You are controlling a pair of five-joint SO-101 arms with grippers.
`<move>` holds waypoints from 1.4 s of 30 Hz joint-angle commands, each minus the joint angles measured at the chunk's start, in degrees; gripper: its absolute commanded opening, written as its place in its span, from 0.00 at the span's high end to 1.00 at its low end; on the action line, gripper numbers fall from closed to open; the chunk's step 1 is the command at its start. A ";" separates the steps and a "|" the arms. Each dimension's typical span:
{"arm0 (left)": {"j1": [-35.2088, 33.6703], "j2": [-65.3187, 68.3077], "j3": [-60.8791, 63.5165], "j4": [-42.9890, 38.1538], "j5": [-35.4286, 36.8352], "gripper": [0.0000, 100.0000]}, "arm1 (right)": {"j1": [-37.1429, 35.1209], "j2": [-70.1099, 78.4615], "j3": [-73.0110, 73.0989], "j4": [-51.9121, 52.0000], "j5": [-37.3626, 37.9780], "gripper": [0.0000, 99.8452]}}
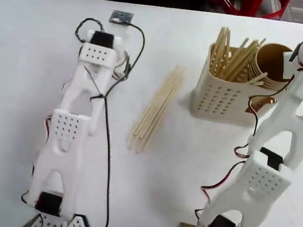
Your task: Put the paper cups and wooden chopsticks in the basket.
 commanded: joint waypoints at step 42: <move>0.04 -0.75 -2.81 0.97 0.18 0.87 | -19.21 -2.07 33.23 0.57 -6.42 0.98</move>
